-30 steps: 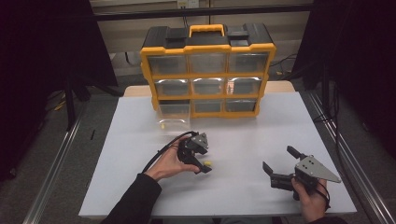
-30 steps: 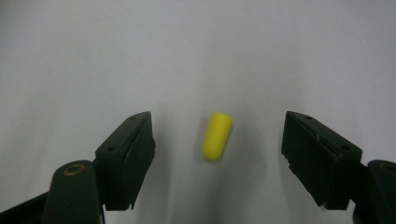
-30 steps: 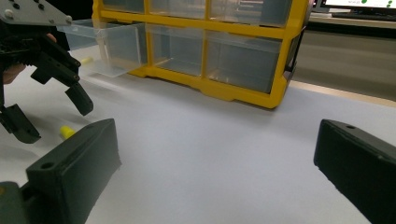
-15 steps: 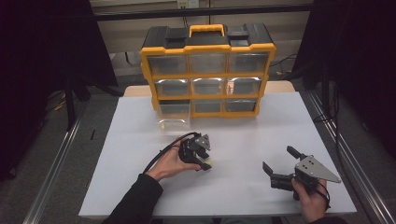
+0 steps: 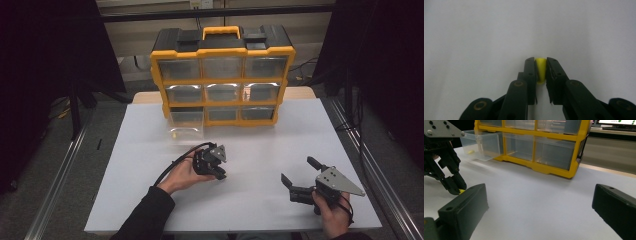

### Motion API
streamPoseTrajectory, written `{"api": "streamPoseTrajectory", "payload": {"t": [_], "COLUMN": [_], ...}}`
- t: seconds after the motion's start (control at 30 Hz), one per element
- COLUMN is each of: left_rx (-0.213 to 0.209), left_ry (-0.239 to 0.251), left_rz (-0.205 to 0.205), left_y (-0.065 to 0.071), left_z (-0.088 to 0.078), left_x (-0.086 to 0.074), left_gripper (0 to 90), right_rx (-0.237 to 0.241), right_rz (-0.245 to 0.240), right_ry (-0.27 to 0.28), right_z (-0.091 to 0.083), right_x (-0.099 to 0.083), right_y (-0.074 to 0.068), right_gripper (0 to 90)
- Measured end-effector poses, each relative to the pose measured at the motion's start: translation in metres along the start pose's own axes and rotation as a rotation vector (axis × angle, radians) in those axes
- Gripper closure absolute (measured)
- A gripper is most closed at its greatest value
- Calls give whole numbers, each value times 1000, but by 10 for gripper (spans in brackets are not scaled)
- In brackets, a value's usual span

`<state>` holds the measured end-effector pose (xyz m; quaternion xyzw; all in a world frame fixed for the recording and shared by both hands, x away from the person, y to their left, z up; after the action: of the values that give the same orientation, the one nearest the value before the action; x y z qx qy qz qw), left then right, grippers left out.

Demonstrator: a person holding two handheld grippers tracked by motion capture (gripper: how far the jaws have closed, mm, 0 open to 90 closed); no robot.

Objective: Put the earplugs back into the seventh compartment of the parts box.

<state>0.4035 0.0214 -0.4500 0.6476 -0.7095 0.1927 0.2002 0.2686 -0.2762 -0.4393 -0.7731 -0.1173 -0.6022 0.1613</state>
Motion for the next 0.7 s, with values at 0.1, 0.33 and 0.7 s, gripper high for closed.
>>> {"api": "streamPoseTrajectory", "payload": {"t": [0.1,0.33,0.7], "left_rx": [-6,2,45], "left_ry": [16,22,104], "left_rz": [-14,-14,-26], "left_y": [-2,-1,2], "left_z": [0,-2,-21], "left_x": [-2,-2,2], "left_gripper": [807,813,812], "right_rx": [0,-1,-4], "right_rz": [0,1,1], "right_ry": [0,2,3], "right_z": [0,0,-1], "right_x": [0,0,0], "right_y": [0,0,0], "right_gripper": [0,0,0]}}
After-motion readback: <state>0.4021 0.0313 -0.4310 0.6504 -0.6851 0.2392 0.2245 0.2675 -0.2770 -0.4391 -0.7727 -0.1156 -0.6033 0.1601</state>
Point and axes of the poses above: each handheld gripper's, and its own axes: z roughly forward along the jaws, x roughly out of its top, y roughly to its right, the point moved 2 cm from there along z, roughly forward along the jaws, and after that the axes turned 8 degrees about z, right-handed, at the moved point
